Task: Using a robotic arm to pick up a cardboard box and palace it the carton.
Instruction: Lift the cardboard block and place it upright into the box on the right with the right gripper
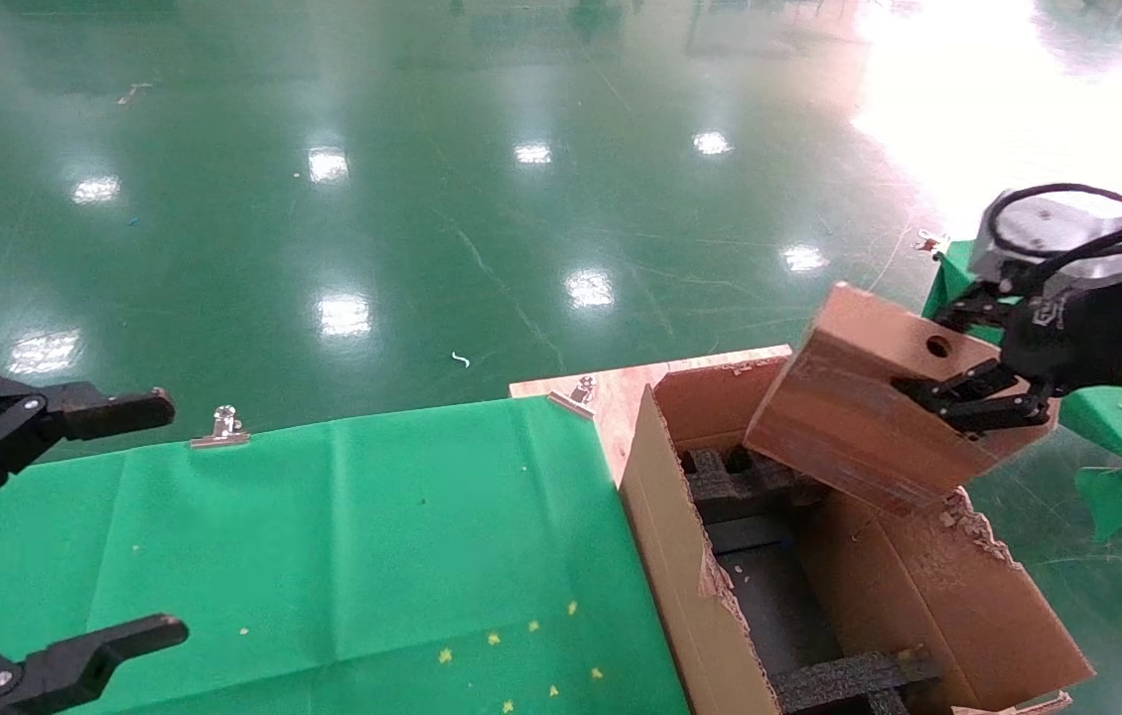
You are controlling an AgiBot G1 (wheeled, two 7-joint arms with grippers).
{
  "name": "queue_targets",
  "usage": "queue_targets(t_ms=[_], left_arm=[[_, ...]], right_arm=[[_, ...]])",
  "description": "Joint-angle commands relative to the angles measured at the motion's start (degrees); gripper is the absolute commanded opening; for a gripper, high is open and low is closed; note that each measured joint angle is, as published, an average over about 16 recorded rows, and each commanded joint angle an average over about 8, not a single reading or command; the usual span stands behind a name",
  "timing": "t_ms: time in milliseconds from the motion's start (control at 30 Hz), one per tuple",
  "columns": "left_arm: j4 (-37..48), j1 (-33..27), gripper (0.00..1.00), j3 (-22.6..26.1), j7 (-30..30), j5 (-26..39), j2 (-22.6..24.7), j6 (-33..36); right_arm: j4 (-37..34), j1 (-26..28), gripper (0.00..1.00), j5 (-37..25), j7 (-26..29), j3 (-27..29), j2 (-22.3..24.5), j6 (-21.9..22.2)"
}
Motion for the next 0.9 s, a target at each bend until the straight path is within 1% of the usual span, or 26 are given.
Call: queue_targets(t_ms=[33,100,200,333,467,633,900], left_arm=[[0.0,0.0,1.00,0.0,0.0,0.0,0.0,0.0],[0.0,0.0,1.00,0.0,0.0,0.0,0.0,0.0],[0.0,0.0,1.00,0.0,0.0,0.0,0.0,0.0],[0.0,0.0,1.00,0.0,0.0,0.0,0.0,0.0],[0.0,0.0,1.00,0.1,0.0,0.0,0.0,0.0],[0.0,0.0,1.00,0.1,0.0,-0.1,0.0,0.0],[0.0,0.0,1.00,0.1,0.0,-0.1,0.0,0.0]], right_arm=[[2.0,-1.2,0.00,0.1,5.0,-0.3,2.5,2.9],[3.3,-2.5,0.00,-0.2,8.7,-0.8,4.5,5.3],[4.1,-3.8,0.00,-0.9,13.0,-1.6,6.6,7.8],[4.4,-5.0,0.00,-1.5,17.9,-2.4,8.5,9.4],[4.5,-5.9,0.00,-1.2,22.0,-3.1,9.8,9.8],[4.7,-6.7,0.00,0.0,24.9,-3.7,11.0,9.8],[4.7,-6.9,0.00,0.6,25.3,-3.9,11.2,9.9]])
